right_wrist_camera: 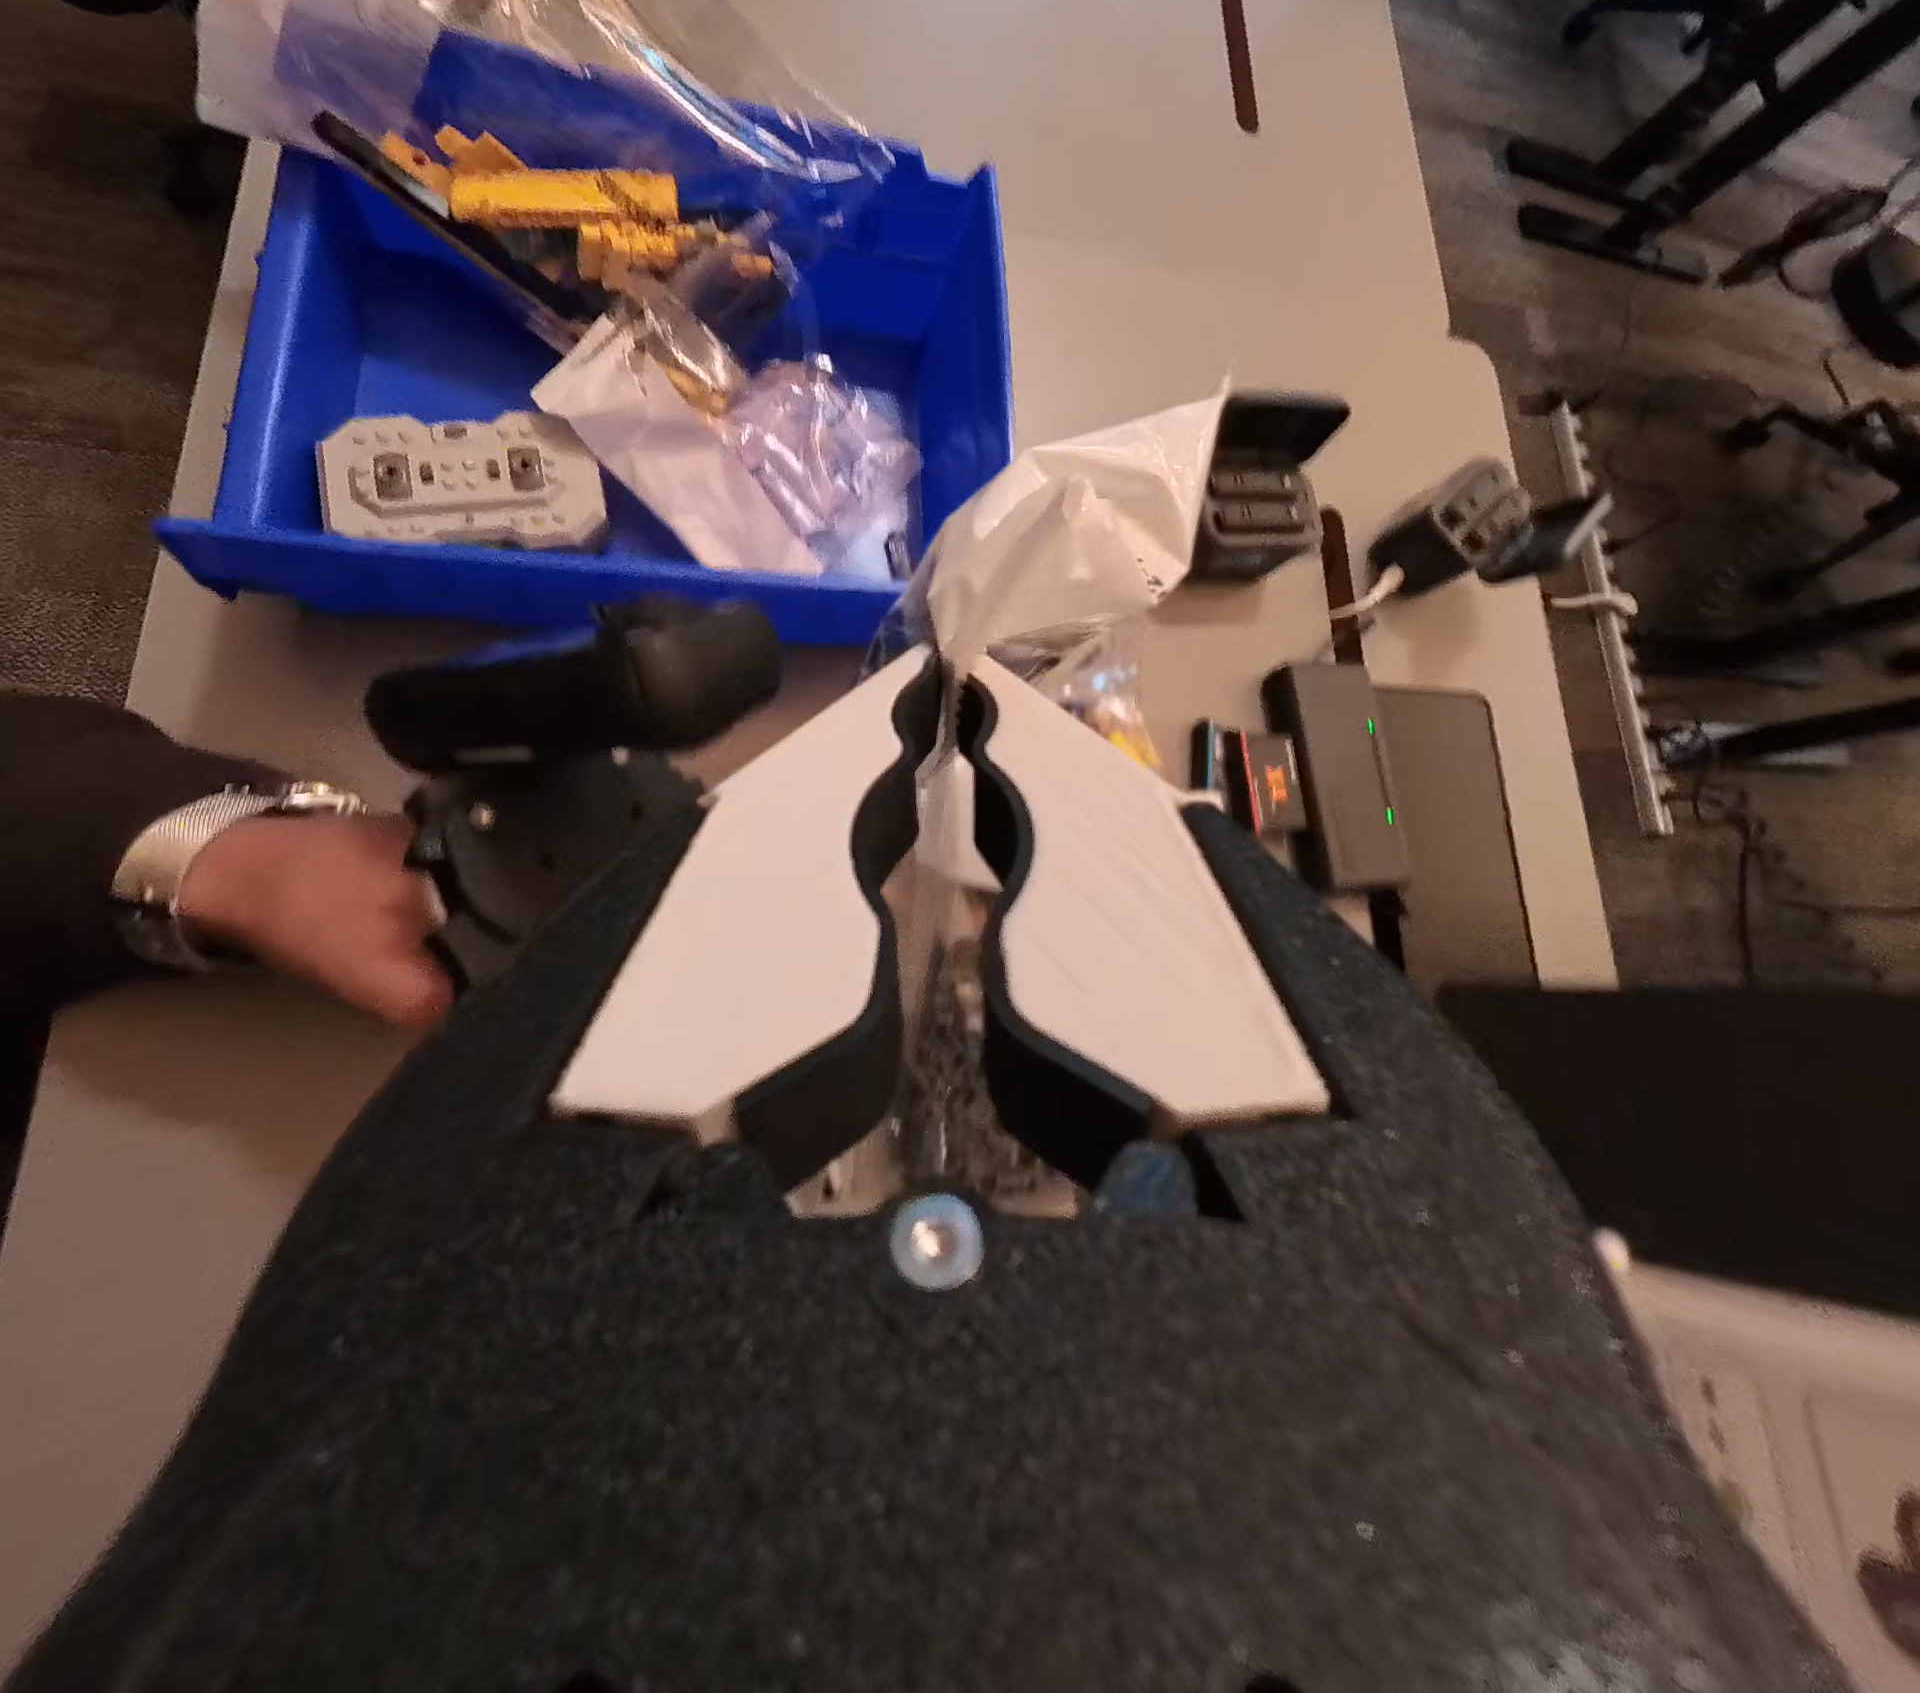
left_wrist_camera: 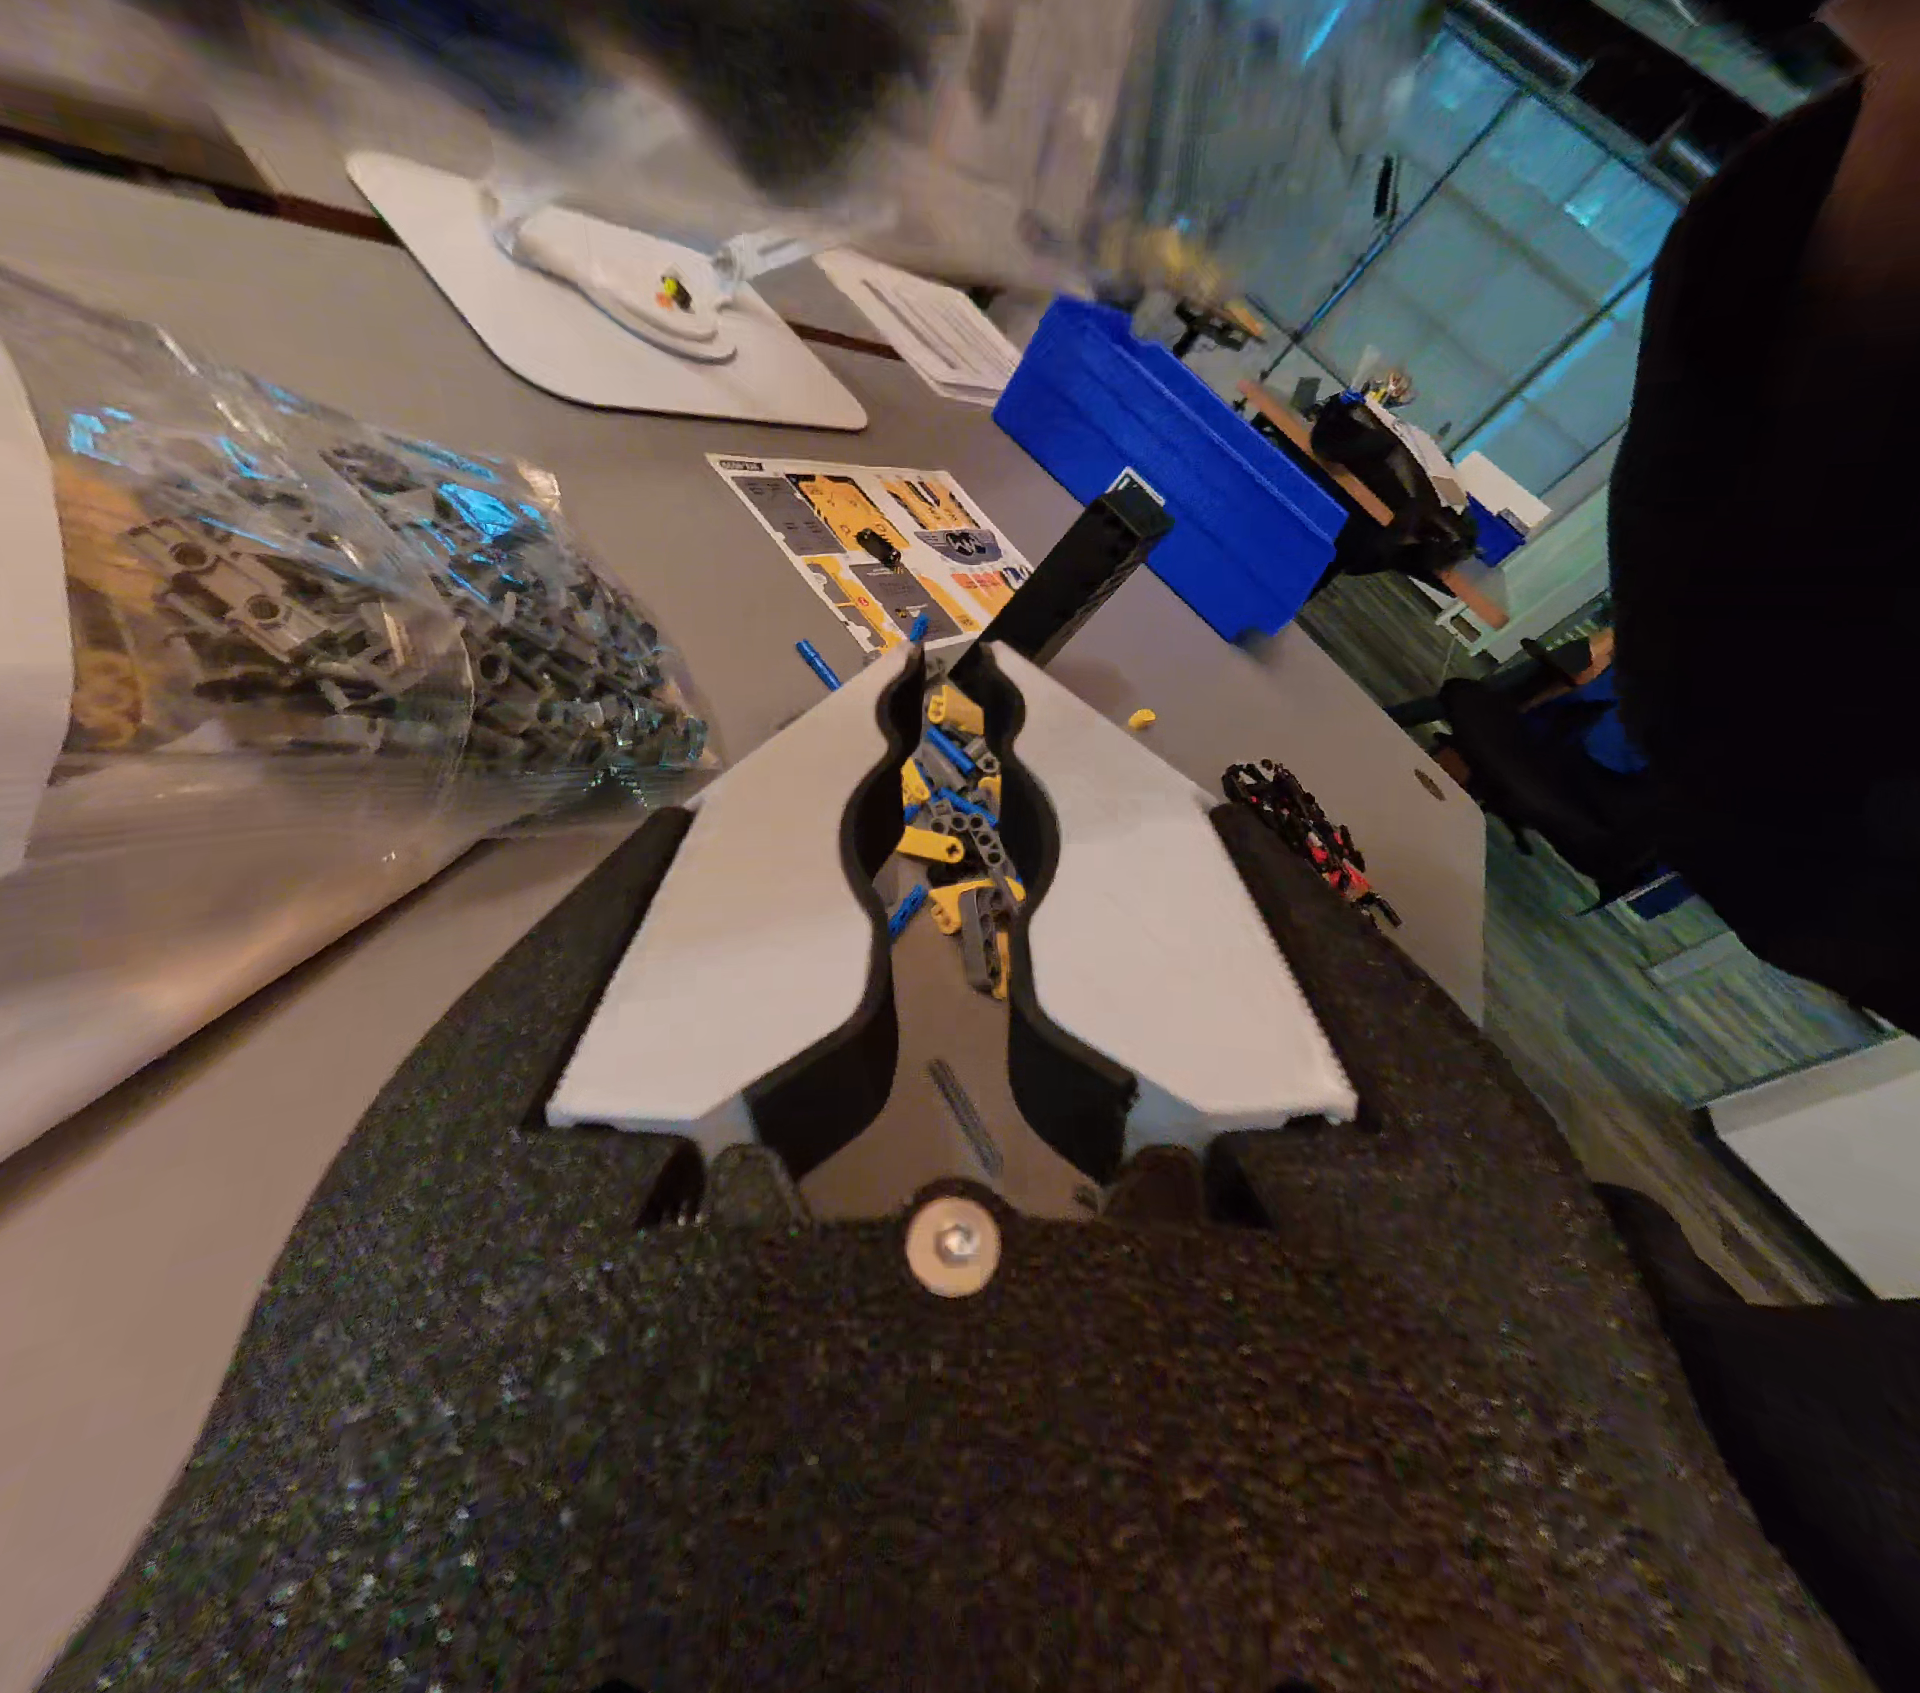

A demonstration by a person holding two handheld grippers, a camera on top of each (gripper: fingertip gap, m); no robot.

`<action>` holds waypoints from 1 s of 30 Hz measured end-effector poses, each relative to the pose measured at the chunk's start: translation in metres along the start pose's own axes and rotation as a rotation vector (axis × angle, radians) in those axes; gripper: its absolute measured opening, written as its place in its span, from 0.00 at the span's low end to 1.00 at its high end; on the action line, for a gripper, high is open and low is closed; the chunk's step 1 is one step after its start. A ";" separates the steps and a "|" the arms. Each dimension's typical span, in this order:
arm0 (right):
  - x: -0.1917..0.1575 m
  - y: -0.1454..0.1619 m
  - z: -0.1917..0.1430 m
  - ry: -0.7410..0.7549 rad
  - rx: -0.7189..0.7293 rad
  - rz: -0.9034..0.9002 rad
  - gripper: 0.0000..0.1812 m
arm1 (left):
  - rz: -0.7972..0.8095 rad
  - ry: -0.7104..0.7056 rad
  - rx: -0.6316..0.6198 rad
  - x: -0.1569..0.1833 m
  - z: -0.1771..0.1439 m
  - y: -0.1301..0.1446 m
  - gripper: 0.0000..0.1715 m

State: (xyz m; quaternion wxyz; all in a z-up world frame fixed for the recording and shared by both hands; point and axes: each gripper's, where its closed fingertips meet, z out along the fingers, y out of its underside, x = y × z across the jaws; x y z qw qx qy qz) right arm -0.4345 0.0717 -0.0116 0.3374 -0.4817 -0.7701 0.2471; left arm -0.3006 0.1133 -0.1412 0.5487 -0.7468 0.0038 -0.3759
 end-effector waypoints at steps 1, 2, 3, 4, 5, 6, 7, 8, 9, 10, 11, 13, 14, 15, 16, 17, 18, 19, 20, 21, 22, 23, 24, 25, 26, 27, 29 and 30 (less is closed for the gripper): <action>0.000 -0.009 0.009 -0.014 0.008 -0.014 0.00 | -0.012 0.001 -0.007 -0.001 0.001 0.001 0.05; 0.000 -0.017 0.020 -0.029 0.013 -0.026 0.00 | -0.022 -0.003 -0.018 -0.002 0.001 0.003 0.05; -0.001 -0.024 0.031 -0.045 0.013 -0.036 0.00 | -0.031 -0.014 -0.034 -0.005 0.002 0.006 0.05; -0.003 -0.029 0.043 -0.063 0.008 -0.045 0.00 | -0.036 -0.029 -0.052 -0.008 0.003 0.009 0.05; -0.005 -0.032 0.056 -0.084 -0.004 -0.053 0.01 | -0.039 -0.047 -0.067 -0.011 0.004 0.012 0.05; -0.008 -0.032 0.069 -0.109 -0.022 -0.058 0.01 | -0.038 -0.064 -0.080 -0.014 0.005 0.014 0.05; -0.012 -0.032 0.083 -0.139 -0.048 -0.060 0.01 | -0.035 -0.076 -0.091 -0.015 0.005 0.016 0.05; -0.018 -0.029 0.097 -0.175 -0.079 -0.058 0.01 | -0.034 -0.082 -0.101 -0.016 0.006 0.018 0.05; -0.025 -0.027 0.109 -0.217 -0.106 -0.058 0.01 | -0.038 -0.085 -0.115 -0.017 0.007 0.021 0.05; -0.035 -0.025 0.121 -0.270 -0.133 -0.060 0.03 | -0.046 -0.086 -0.136 -0.017 0.008 0.025 0.05; -0.044 -0.024 0.131 -0.318 -0.161 -0.059 0.06 | -0.053 -0.088 -0.159 -0.018 0.010 0.029 0.05; -0.061 -0.026 0.145 -0.416 -0.217 -0.087 0.12 | -0.055 -0.109 -0.206 -0.021 0.012 0.038 0.05; -0.067 -0.030 0.152 -0.449 -0.233 -0.117 0.15 | -0.051 -0.131 -0.231 -0.024 0.013 0.042 0.05; -0.070 -0.037 0.160 -0.463 -0.237 -0.154 0.18 | -0.045 -0.155 -0.254 -0.028 0.013 0.046 0.05; -0.071 -0.046 0.168 -0.469 -0.232 -0.188 0.21 | -0.036 -0.178 -0.273 -0.031 0.013 0.050 0.05; -0.074 -0.057 0.177 -0.477 -0.224 -0.218 0.24 | -0.023 -0.197 -0.289 -0.034 0.013 0.052 0.05; -0.079 -0.069 0.186 -0.492 -0.210 -0.245 0.29 | -0.011 -0.213 -0.299 -0.036 0.012 0.054 0.05; -0.084 -0.082 0.195 -0.503 -0.189 -0.273 0.34 | -0.003 -0.219 -0.308 -0.037 0.013 0.055 0.05; -0.090 -0.094 0.206 -0.501 -0.166 -0.308 0.40 | -0.002 -0.214 -0.313 -0.036 0.013 0.056 0.05; -0.095 -0.106 0.216 -0.492 -0.141 -0.352 0.43 | -0.008 -0.207 -0.315 -0.035 0.014 0.057 0.05; -0.100 -0.117 0.227 -0.468 -0.117 -0.404 0.45 | -0.015 -0.199 -0.314 -0.034 0.014 0.057 0.05; -0.102 -0.126 0.238 -0.430 -0.094 -0.465 0.46 | -0.022 -0.194 -0.310 -0.034 0.014 0.056 0.05; -0.103 -0.134 0.249 -0.382 -0.075 -0.527 0.46 | -0.030 -0.191 -0.304 -0.033 0.014 0.055 0.05; -0.106 -0.137 0.257 -0.350 -0.070 -0.585 0.46 | -0.038 -0.187 -0.297 -0.033 0.013 0.054 0.05; -0.111 -0.135 0.263 -0.354 -0.089 -0.635 0.46 | -0.043 -0.180 -0.290 -0.032 0.013 0.053 0.05; -0.118 -0.129 0.267 -0.378 -0.127 -0.660 0.46 | -0.047 -0.174 -0.287 -0.031 0.014 0.052 0.05; -0.124 -0.114 0.269 -0.397 -0.225 -0.653 0.34 | -0.047 -0.168 -0.294 -0.029 0.014 0.054 0.05; -0.120 -0.111 0.268 -0.368 -0.239 -0.674 0.16 | -0.041 -0.168 -0.305 -0.029 0.015 0.056 0.05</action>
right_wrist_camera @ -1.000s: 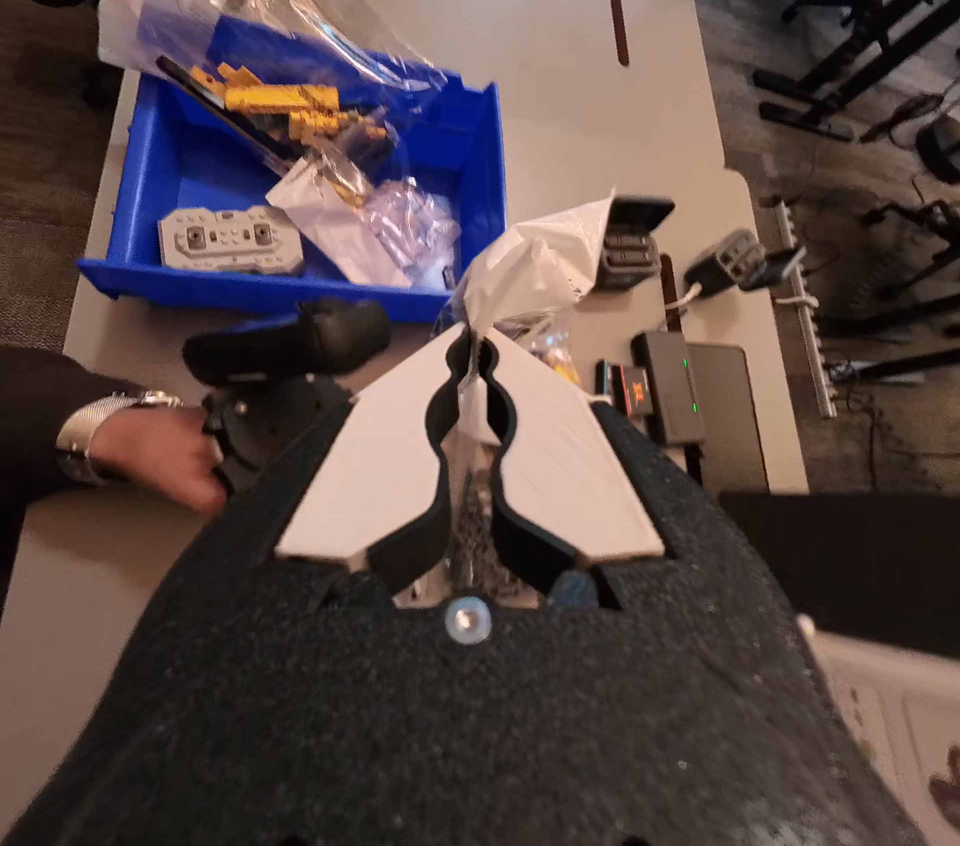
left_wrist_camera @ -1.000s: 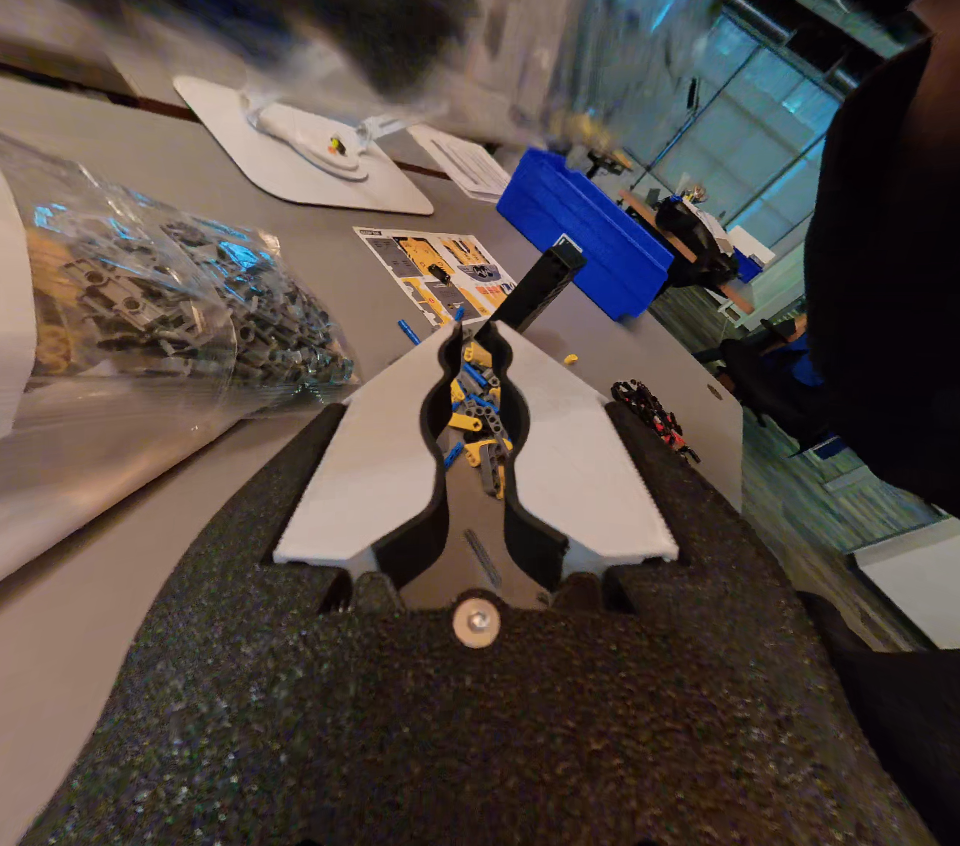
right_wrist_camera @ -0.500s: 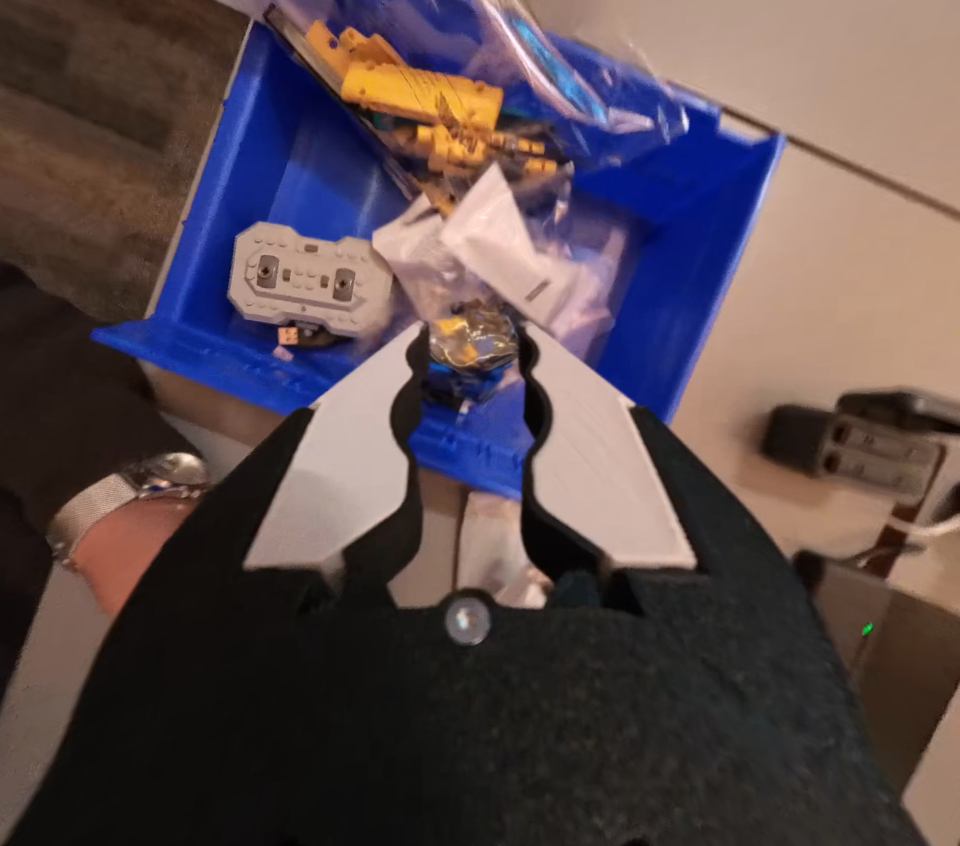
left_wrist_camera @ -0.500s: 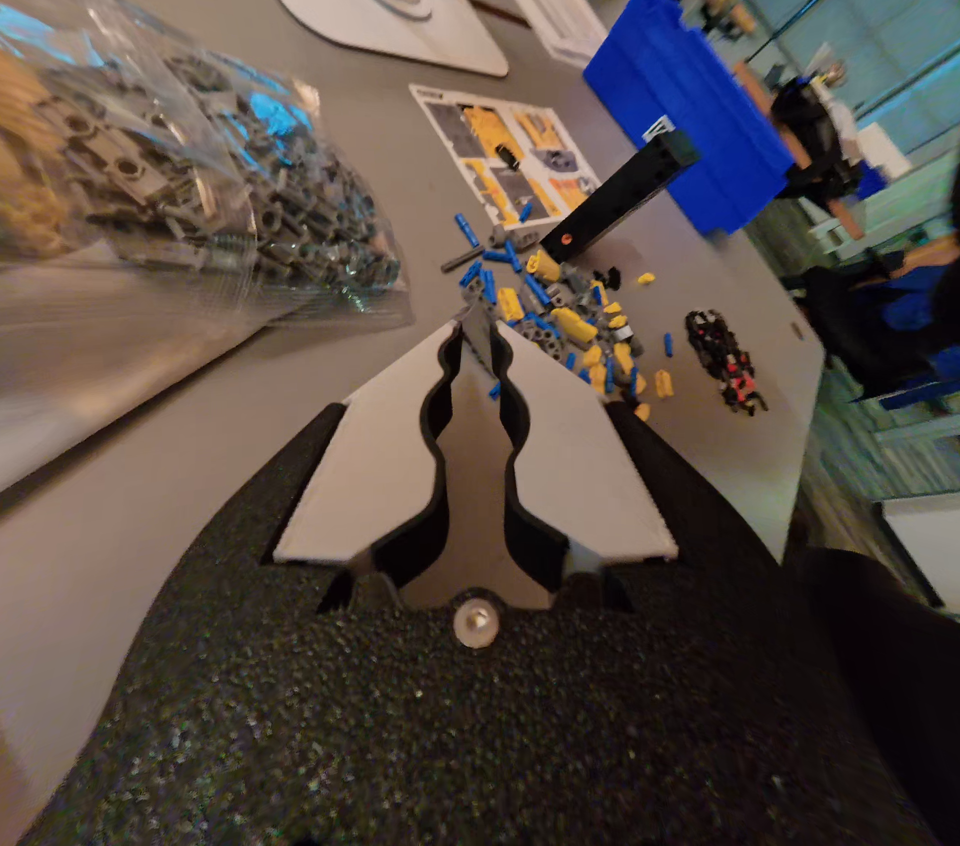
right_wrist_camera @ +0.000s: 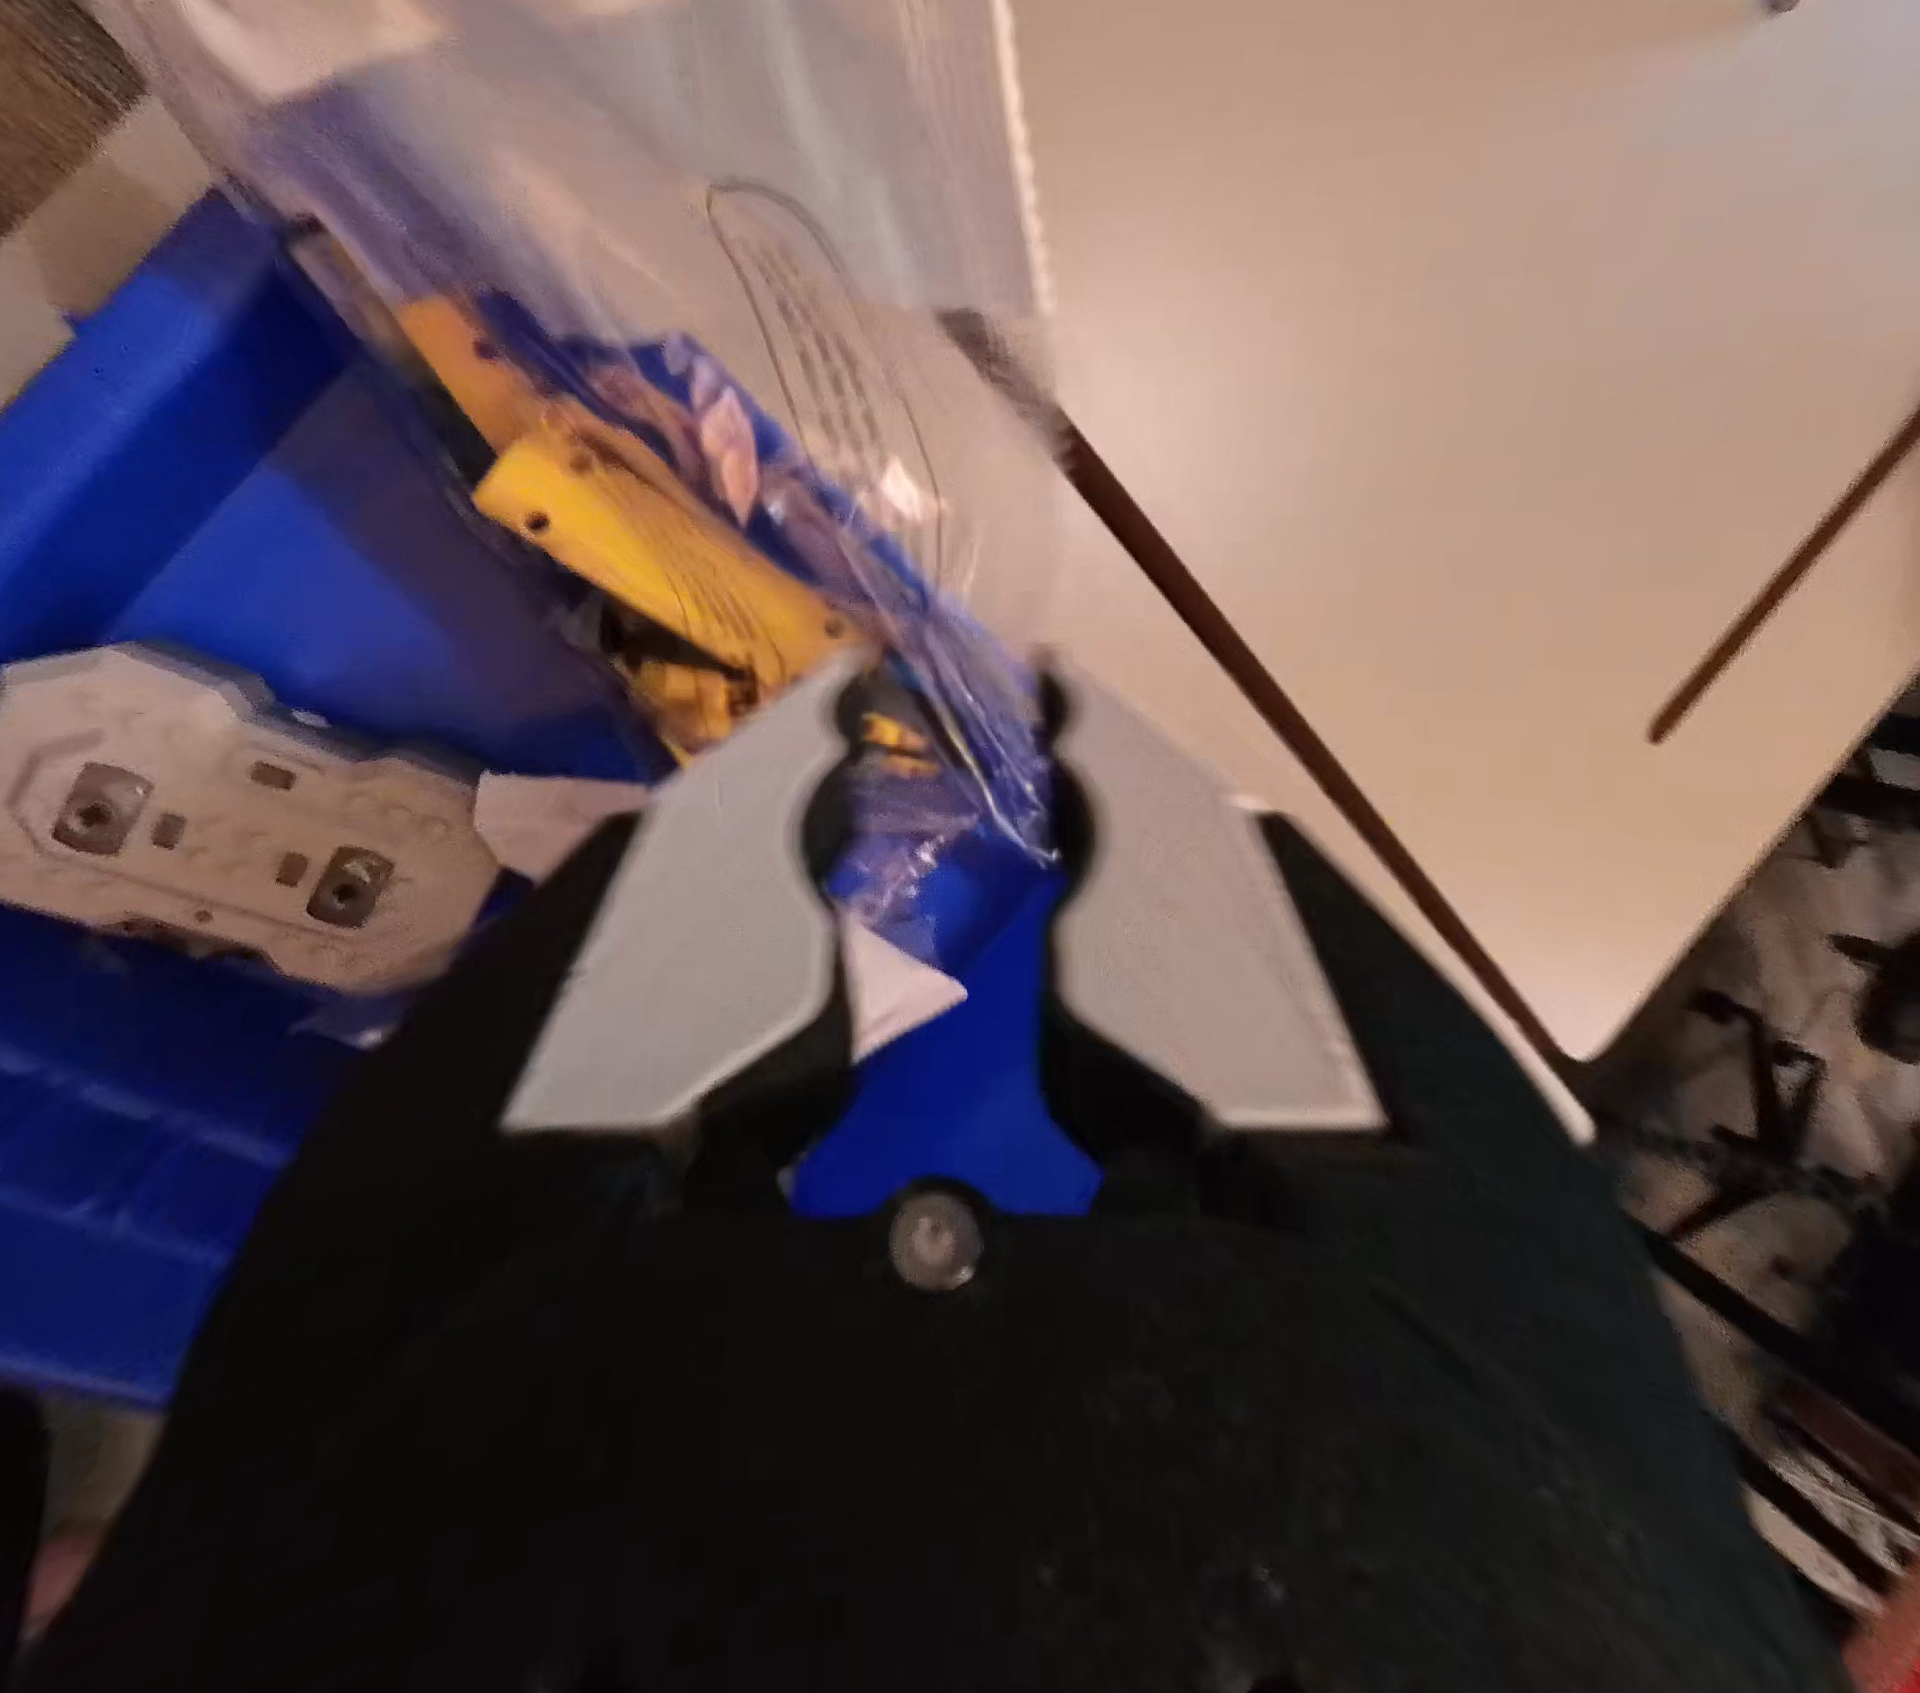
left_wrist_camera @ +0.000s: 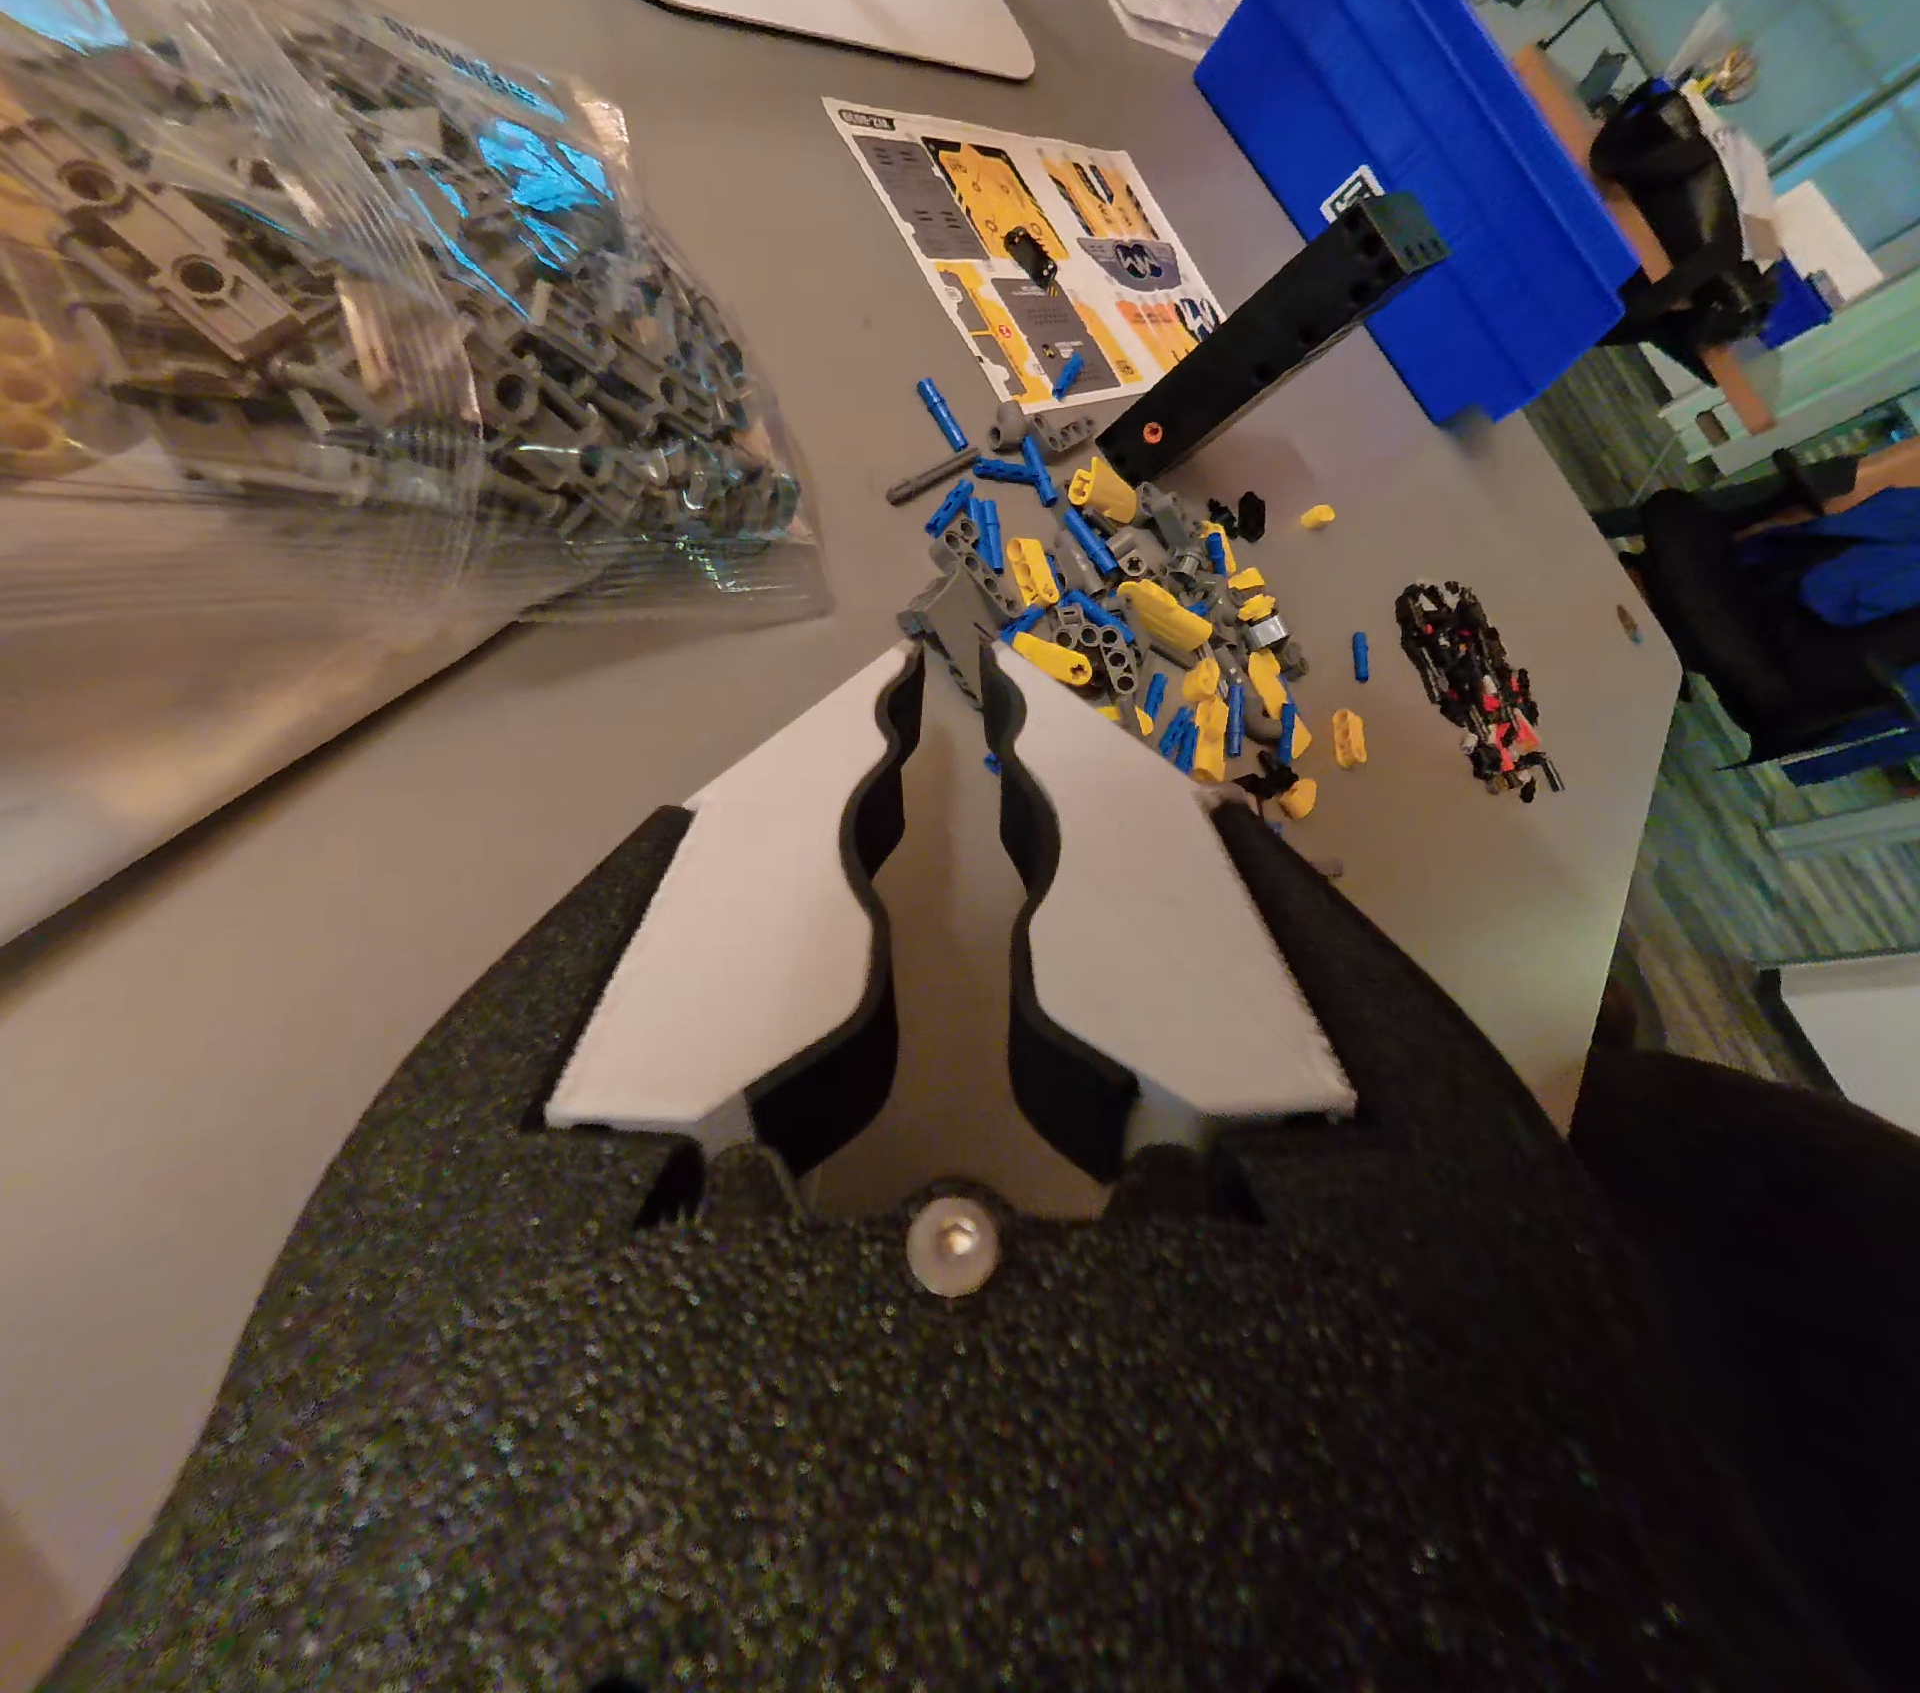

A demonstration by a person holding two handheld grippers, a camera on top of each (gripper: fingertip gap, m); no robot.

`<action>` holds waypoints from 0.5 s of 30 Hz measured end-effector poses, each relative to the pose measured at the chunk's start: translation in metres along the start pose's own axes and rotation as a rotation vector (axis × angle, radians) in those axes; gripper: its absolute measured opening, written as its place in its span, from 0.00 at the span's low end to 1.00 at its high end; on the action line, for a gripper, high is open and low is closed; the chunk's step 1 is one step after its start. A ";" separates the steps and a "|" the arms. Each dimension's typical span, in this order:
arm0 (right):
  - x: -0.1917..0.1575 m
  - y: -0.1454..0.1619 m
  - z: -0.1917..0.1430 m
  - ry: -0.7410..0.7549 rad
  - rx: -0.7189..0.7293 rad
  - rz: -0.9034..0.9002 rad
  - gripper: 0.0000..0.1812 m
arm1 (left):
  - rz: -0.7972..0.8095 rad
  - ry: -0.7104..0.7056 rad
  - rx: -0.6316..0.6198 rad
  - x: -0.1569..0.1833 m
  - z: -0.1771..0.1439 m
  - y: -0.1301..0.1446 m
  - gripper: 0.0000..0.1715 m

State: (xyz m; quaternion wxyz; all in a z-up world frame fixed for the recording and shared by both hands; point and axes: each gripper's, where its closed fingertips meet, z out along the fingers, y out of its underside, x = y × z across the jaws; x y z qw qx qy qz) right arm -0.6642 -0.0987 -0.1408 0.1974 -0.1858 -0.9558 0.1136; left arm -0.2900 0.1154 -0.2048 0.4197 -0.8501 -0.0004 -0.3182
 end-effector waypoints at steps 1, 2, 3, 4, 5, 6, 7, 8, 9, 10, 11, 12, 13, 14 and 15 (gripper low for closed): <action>0.001 0.003 -0.006 0.023 -0.002 -0.026 0.00 | 0.009 -0.004 -0.010 0.000 0.001 0.002 0.05; 0.002 0.004 -0.014 0.036 0.004 -0.020 0.00 | 0.021 -0.012 -0.019 0.001 0.003 0.003 0.05; 0.003 0.006 -0.024 0.026 0.005 0.020 0.00 | 0.038 -0.022 -0.028 0.001 0.004 0.004 0.05; 0.006 0.006 -0.036 0.012 0.027 0.080 0.00 | 0.058 -0.032 -0.035 0.001 0.005 0.005 0.05; 0.010 0.004 -0.050 -0.002 0.069 0.142 0.00 | 0.075 -0.041 -0.041 0.001 0.006 0.006 0.05; 0.016 0.003 -0.065 -0.005 0.110 0.201 0.00 | 0.087 -0.041 -0.045 0.002 0.007 0.006 0.06; 0.023 0.002 -0.081 0.001 0.155 0.253 0.00 | 0.092 -0.033 -0.049 0.004 0.008 0.007 0.06; 0.030 0.000 -0.099 0.008 0.210 0.298 0.00 | 0.093 -0.023 -0.049 0.006 0.008 0.007 0.05; 0.036 -0.002 -0.118 0.018 0.267 0.339 0.00 | 0.091 -0.014 -0.047 0.008 0.009 0.007 0.05; 0.042 -0.003 -0.137 0.022 0.318 0.380 0.00 | 0.089 -0.009 -0.044 0.009 0.008 0.006 0.05; 0.045 -0.004 -0.156 0.023 0.366 0.415 0.00 | 0.087 -0.006 -0.038 0.009 0.008 0.005 0.05; 0.047 -0.004 -0.175 0.031 0.411 0.441 0.00 | 0.081 -0.004 -0.028 0.008 0.006 0.004 0.05; 0.048 -0.003 -0.193 0.043 0.446 0.458 0.00 | 0.072 0.003 -0.012 0.009 0.005 0.001 0.06; 0.048 -0.001 -0.211 0.061 0.476 0.468 0.00 | 0.061 0.015 0.012 0.009 0.002 -0.003 0.06; 0.046 0.003 -0.228 0.081 0.499 0.484 0.00 | 0.046 0.031 0.044 0.011 -0.001 -0.009 0.05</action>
